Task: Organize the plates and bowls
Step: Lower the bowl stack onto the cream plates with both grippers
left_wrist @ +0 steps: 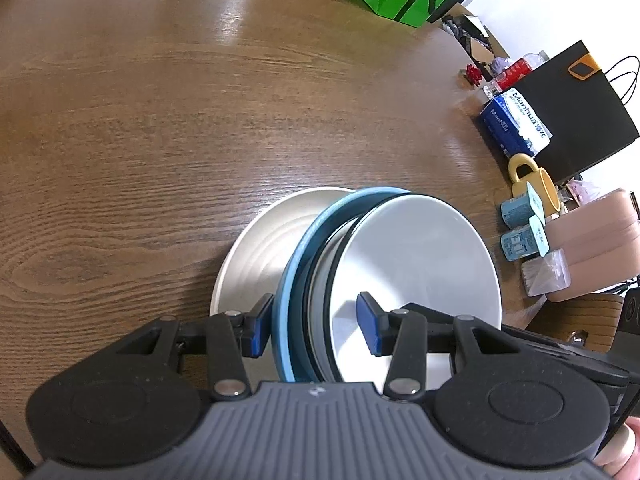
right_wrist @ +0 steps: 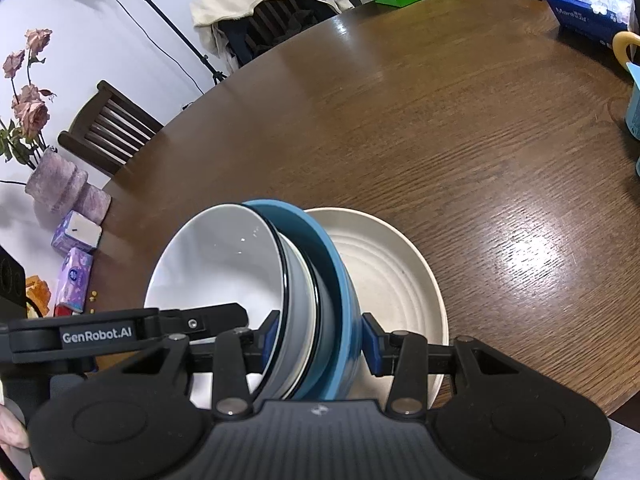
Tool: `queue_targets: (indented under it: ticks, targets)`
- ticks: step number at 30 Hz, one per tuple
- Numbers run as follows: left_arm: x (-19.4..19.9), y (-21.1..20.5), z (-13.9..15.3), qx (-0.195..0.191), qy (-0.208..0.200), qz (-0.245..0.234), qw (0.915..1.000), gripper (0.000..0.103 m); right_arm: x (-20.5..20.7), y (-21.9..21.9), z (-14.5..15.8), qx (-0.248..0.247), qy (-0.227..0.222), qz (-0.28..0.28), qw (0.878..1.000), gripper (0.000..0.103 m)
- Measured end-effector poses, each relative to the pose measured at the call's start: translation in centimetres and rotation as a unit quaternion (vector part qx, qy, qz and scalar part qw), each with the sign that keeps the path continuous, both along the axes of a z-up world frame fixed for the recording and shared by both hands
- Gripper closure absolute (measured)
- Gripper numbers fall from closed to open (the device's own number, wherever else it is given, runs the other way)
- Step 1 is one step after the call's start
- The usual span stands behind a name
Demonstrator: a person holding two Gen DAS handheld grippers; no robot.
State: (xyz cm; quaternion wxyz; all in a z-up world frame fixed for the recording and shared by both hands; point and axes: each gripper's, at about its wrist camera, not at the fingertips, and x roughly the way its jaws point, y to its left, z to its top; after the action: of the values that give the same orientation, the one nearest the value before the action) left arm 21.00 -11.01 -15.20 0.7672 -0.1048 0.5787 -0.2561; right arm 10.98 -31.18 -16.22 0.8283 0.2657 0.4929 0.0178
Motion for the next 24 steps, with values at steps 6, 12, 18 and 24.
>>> queue_targets:
  ticks: [6,12,18,24]
  targets:
    - [-0.1,-0.1,-0.5,0.004,0.003,0.005,1.0000,0.059,0.2,-0.4,-0.5,0.003,0.004,0.005,1.000,0.062]
    - [-0.1,-0.5,-0.8,0.010,0.005,0.009,0.9999,0.059,0.5,-0.4,-0.9,0.008,0.006,0.008,1.000,0.062]
    - [-0.2,-0.7,-0.9,0.013,0.001,0.012,0.9998,0.059,0.6,-0.3,-1.2,0.011,0.004,0.010,1.000,0.062]
    - [-0.4,-0.8,-0.6,0.017,-0.009,0.017,0.9997,0.057,0.6,-0.5,-1.3,0.008,0.003,0.020,1.000,0.062]
